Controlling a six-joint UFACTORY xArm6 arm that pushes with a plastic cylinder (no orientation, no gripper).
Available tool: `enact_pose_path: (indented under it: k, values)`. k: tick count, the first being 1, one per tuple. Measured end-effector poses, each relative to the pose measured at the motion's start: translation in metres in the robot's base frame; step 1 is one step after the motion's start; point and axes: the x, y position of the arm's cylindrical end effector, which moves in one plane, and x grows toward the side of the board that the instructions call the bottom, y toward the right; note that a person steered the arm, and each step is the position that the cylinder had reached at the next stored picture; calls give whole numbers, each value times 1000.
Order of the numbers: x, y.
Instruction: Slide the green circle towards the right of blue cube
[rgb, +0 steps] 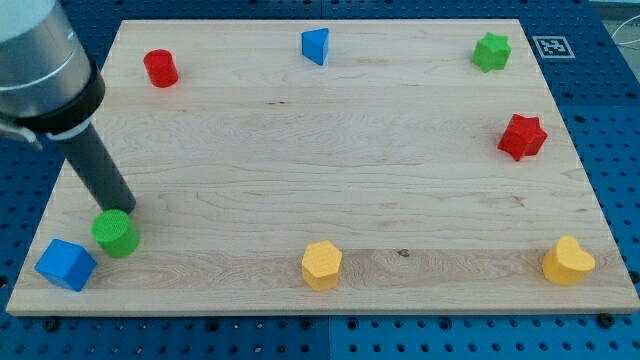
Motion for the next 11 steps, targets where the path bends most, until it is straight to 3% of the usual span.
enact_pose_path:
  k: [1,3,6,9,11]
  values:
    - [11,0]
    - [-17,-3]
    - [7,-9]
    - [23,25]
    - [7,12]
